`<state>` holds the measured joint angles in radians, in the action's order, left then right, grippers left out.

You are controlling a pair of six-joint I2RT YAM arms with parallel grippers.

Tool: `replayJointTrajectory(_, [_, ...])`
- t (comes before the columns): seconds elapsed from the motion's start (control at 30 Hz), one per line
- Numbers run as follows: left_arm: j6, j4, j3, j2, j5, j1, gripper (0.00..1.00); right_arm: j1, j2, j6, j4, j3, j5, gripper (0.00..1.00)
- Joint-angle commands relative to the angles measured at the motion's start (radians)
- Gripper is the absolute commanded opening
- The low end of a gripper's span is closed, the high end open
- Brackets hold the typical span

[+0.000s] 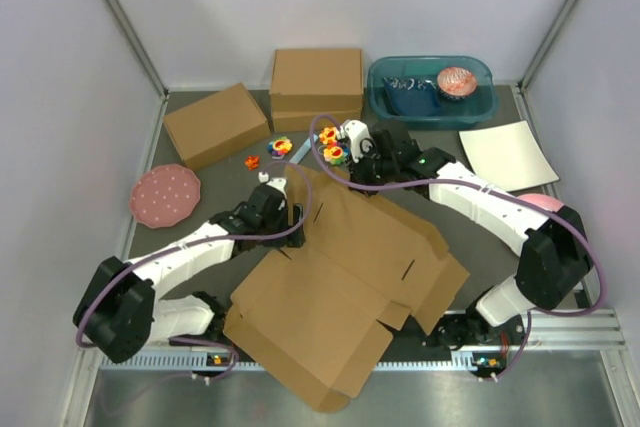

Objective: Fold the paper box

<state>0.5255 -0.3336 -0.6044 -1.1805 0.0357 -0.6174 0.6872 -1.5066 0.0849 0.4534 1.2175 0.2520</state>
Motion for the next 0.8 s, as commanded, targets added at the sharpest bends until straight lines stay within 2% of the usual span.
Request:
replayJointTrajectory(0.0, [0.002, 0.042, 0.005, -0.025, -0.077, 0.001, 0.81, 0.018, 0.022, -0.002, -0.039, 0.005, 0.004, 0.0])
replayJointTrajectory(0.13, [0.004, 0.061, 0.026, -0.01, -0.1, 0.001, 0.68, 0.018, 0.019, -0.002, -0.038, 0.007, 0.004, 0.0])
replayJointTrajectory(0.17, [0.005, 0.062, 0.031, 0.005, -0.103, 0.001, 0.59, 0.017, 0.019, -0.004, -0.039, 0.008, 0.003, 0.0])
replayJointTrajectory(0.4, [-0.007, 0.133, 0.055, 0.059, -0.155, -0.002, 0.33, 0.02, 0.016, -0.008, -0.036, 0.014, -0.008, 0.0])
replayJointTrajectory(0.47, [-0.001, 0.137, 0.061, 0.062, -0.161, -0.002, 0.33, 0.021, 0.017, -0.008, -0.036, 0.013, -0.01, 0.0])
replayJointTrajectory(0.5, [-0.001, 0.137, 0.063, 0.068, -0.152, -0.002, 0.4, 0.021, 0.019, -0.01, -0.035, 0.011, -0.008, 0.0])
replayJointTrajectory(0.6, [-0.002, 0.159, 0.083, 0.102, -0.161, -0.002, 0.39, 0.026, 0.023, -0.007, -0.033, 0.004, -0.01, 0.0])
replayJointTrajectory(0.7, [-0.001, 0.198, 0.101, 0.136, -0.191, -0.004, 0.32, 0.028, 0.023, -0.007, -0.035, -0.001, -0.011, 0.0])
replayJointTrajectory(0.77, [-0.001, 0.223, 0.117, 0.151, -0.218, -0.01, 0.23, 0.029, 0.023, -0.007, -0.035, -0.003, -0.013, 0.0])
